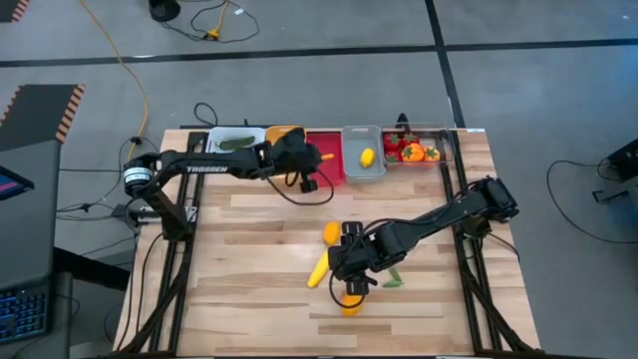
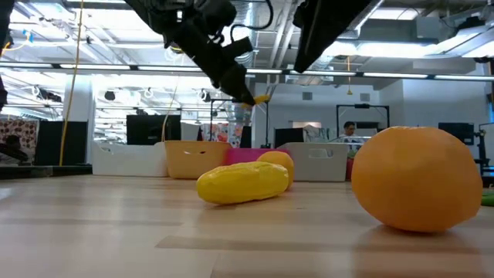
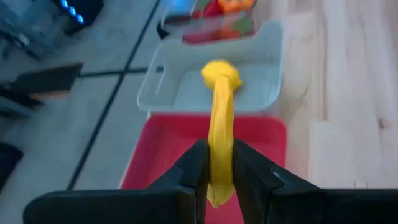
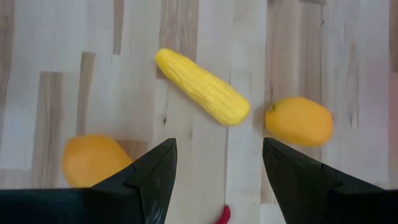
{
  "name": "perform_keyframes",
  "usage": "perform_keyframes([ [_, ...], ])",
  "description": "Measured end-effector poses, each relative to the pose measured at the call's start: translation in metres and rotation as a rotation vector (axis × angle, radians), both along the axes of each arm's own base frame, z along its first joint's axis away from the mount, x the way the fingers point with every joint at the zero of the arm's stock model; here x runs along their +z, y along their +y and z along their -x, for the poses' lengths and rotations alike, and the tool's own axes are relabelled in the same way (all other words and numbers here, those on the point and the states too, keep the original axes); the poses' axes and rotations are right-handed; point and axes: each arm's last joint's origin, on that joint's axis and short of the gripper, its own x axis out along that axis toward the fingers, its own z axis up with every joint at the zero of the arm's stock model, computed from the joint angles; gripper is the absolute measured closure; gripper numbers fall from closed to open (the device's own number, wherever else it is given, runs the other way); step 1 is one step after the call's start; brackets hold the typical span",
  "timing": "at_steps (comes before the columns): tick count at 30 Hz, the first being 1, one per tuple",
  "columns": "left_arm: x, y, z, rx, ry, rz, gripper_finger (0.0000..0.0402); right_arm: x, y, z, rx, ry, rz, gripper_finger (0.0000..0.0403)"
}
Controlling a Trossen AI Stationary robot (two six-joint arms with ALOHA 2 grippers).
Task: Sort produce into baskets
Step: Put the yellow corn into the red bin
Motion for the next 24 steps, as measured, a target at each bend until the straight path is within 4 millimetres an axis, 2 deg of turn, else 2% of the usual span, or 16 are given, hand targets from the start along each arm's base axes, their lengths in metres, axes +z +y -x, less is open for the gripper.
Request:
perform_keyframes([
  [7, -0.008, 0.015, 0.003, 0.053, 0.015, 0.029, 0.0295, 0.001, -0.004, -0.005, 0.000, -0.029, -0.003, 0.0137],
  [14, -0.013, 0.017, 0.002, 0.049, 0.047, -0.006, 0.0234, 0.002, -0.010, -0.008, -0.010, -0.040, -0.003, 0.0137],
  [17, -0.004, 0.016, 0.007, 0.049, 0.103, -0.043, 0.0225, 0.003, -0.012, -0.010, 0.032, -0.057, 0.015, 0.0137],
  [24, 0.040, 0.007, 0.028, 0.075, 0.182, 0.001, 0.0223, 0.006, -0.009, -0.016, 0.162, -0.121, 0.066, 0.0137],
])
